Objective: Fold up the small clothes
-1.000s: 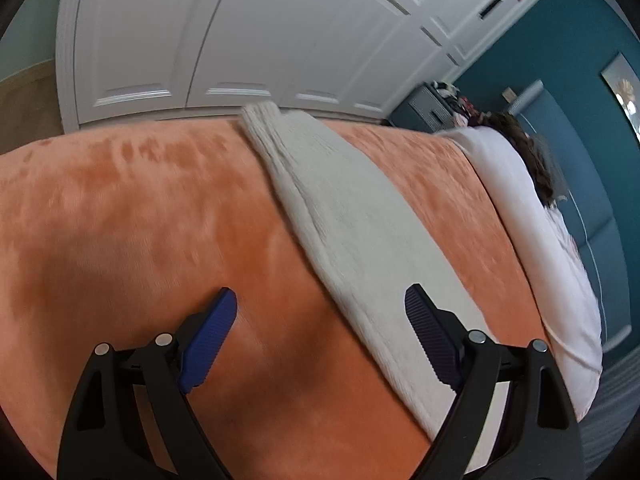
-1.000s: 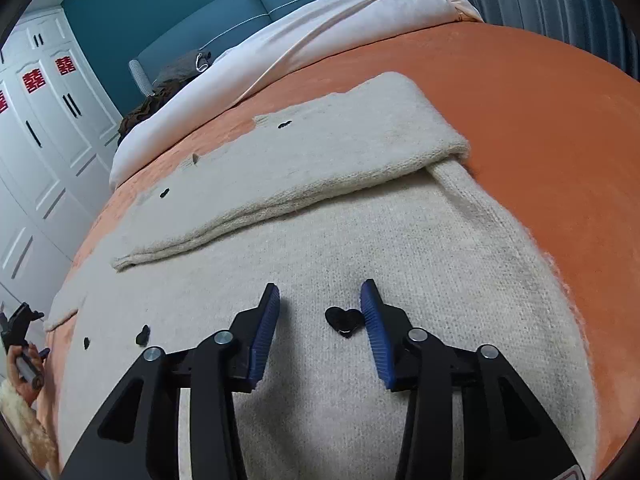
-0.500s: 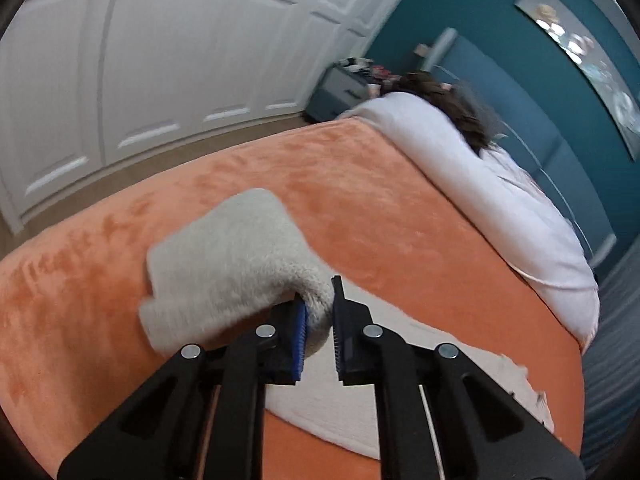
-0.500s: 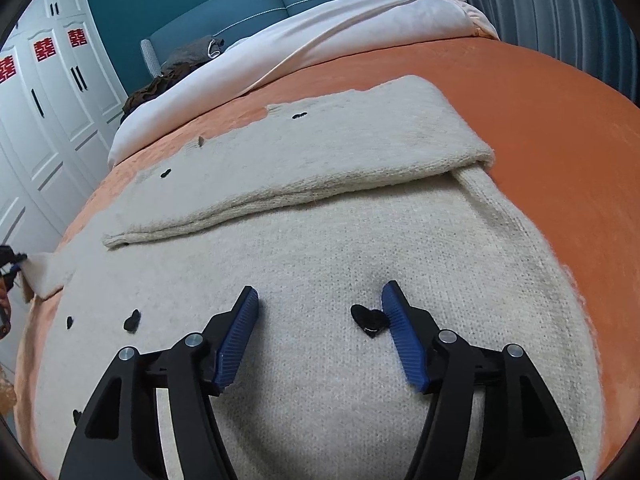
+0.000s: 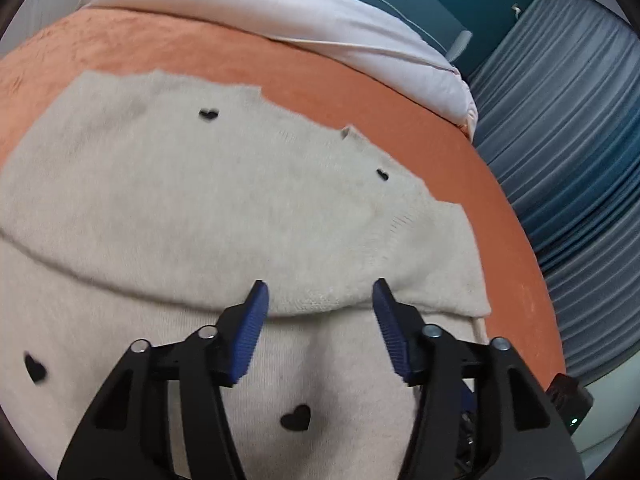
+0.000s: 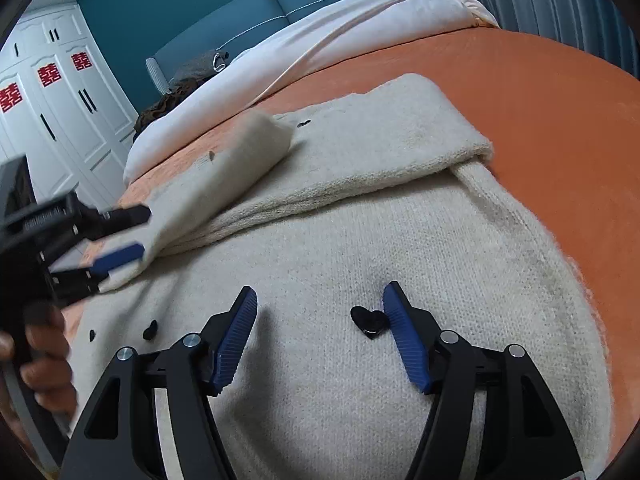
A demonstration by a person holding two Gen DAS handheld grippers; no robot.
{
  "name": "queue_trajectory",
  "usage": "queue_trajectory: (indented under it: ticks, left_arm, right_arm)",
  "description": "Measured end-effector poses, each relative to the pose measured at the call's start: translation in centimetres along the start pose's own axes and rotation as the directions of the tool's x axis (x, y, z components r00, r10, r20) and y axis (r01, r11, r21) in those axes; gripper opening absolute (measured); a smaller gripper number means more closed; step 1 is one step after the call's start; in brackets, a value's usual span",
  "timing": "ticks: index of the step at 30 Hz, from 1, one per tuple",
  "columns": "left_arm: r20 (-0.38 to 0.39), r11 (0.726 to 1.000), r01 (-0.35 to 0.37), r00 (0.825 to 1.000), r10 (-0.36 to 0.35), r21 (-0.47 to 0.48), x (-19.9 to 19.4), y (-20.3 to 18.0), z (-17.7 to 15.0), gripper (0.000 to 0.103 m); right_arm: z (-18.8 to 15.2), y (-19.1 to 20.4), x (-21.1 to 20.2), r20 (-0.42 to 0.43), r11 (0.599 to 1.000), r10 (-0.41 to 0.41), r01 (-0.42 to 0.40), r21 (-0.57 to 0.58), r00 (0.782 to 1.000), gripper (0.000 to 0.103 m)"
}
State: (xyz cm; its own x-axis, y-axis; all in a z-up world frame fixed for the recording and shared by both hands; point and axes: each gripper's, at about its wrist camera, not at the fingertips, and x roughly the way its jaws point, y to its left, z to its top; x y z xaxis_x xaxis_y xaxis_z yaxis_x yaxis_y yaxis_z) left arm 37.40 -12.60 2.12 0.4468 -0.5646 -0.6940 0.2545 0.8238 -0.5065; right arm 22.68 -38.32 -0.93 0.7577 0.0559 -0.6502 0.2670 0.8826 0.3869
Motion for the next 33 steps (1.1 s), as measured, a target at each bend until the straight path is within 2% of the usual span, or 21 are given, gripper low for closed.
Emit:
queue_trajectory:
  ticks: [2,3,8,12,14,18,19,20,21,22,23,24,25,26,27,28,29,30,31,32,33]
  left_arm:
    - [0.018,0.995,0.043,0.999,-0.041,-0.092,-0.8,2.3,-1.4,0.062]
    - [0.039,0.989,0.045,0.998,-0.04,-0.142,-1.6,3.7,-1.6,0.067]
    - [0.175,0.943,0.014,0.983,0.048,-0.334,-6.2,11.7,0.8,0.073]
    - [0.176,0.875,-0.017,0.977,0.116,-0.485,-7.4,17.0,2.5,0.075]
    - [0.176,0.856,-0.019,0.976,0.128,-0.517,-7.3,18.2,3.1,0.075]
    - [0.193,0.816,0.001,0.972,0.136,-0.578,-7.0,19.4,3.8,0.072]
    - [0.203,0.815,0.014,0.971,0.128,-0.579,-6.9,19.4,3.7,0.059]
    - [0.211,0.821,0.022,0.97,0.121,-0.57,-6.8,19.1,3.8,0.049]
    - [0.222,0.829,0.033,0.969,0.111,-0.559,-6.9,18.9,4.0,0.031]
    - [0.247,0.84,0.047,0.963,0.104,-0.541,-7.6,18.9,4.3,0.011]
    - [0.279,0.859,0.063,0.955,0.095,-0.509,-8.6,18.4,4.4,0.008]
    - [0.327,0.888,0.066,0.94,0.097,-0.455,-9.7,17.5,4.9,0.009]
    - [0.364,0.911,0.054,0.925,0.108,-0.408,-10.7,16.7,5.2,0.009]
    - [0.384,0.924,0.047,0.917,0.111,-0.38,-11.1,16.3,5.4,0.01]
    - [0.387,0.927,0.043,0.915,0.112,-0.371,-11.1,16.3,5.4,0.01]
    - [0.365,0.929,0.031,0.924,0.114,-0.368,-10.5,16.5,5.3,0.011]
    - [0.329,0.931,0.0,0.935,0.129,-0.364,-9.4,16.8,5.1,0.011]
    - [0.287,0.931,-0.041,0.945,0.154,-0.364,-8.0,17.2,4.6,0.011]
    - [0.245,0.928,-0.081,0.953,0.179,-0.363,-7.0,17.4,3.9,0.009]
    - [0.218,0.925,-0.108,0.956,0.198,-0.365,-6.2,17.6,3.4,0.009]
    - [0.205,0.923,-0.119,0.957,0.205,-0.366,-5.7,17.8,2.8,0.009]
  right_arm:
    - [0.1,-0.2,-0.1,-0.002,1.0,0.018,-0.018,0.013,1.0,0.065]
    - [0.3,-0.2,-0.1,-0.005,1.0,0.024,-0.024,0.016,1.0,0.066]
    - [2.2,0.6,-1.0,-0.003,1.0,0.003,-0.002,0.022,1.0,0.068]
    - [5.8,1.1,0.2,-0.011,0.995,0.036,-0.035,0.091,0.999,0.069]
    - [7.4,1.4,1.4,-0.004,0.992,0.037,-0.037,0.12,0.999,0.07]
    - [9.2,2.9,6.0,-0.12,0.992,-0.036,0.05,0.112,0.992,0.071]
    - [9.4,3.4,6.6,-0.125,0.994,-0.053,0.065,0.093,0.991,0.065]
    - [9.7,4.4,7.0,-0.121,0.997,-0.053,0.06,0.055,0.991,0.034]
    - [10.1,5.3,7.3,-0.13,0.998,-0.054,0.057,0.021,0.99,0.017]
    - [10.9,6.3,7.0,-0.121,0.999,-0.043,0.043,-0.001,0.992,0.01]
    - [12.0,7.0,5.8,-0.066,1.0,0.005,-0.005,-0.006,0.998,0.009]
    - [12.9,7.8,4.3,-0.006,0.999,0.048,-0.048,-0.016,0.999,0.009]
    - [14.3,8.6,2.1,0.073,0.995,0.091,-0.088,-0.039,0.993,0.009]
    - [15.2,9.0,0.4,0.137,0.991,0.128,-0.121,-0.058,0.982,0.009]
    - [15.8,9.1,-1.2,0.207,0.988,0.149,-0.135,-0.081,0.967,0.009]
    - [16.0,8.7,-1.8,0.258,0.989,0.127,-0.102,-0.108,0.958,0.009]
    - [15.9,8.1,-0.7,0.244,0.991,0.071,-0.041,-0.126,0.967,0.009]
    - [15.5,6.9,2.0,0.162,0.991,0.001,0.021,-0.132,0.987,0.009]
    - [14.7,5.4,5.7,0.024,0.989,-0.065,0.068,-0.129,0.998,0.008]
    - [13.2,3.7,9.6,-0.128,0.978,-0.169,0.151,-0.144,0.977,0.008]
    - [12.1,2.7,10.5,-0.147,0.974,-0.189,0.166,-0.153,0.971,0.007]
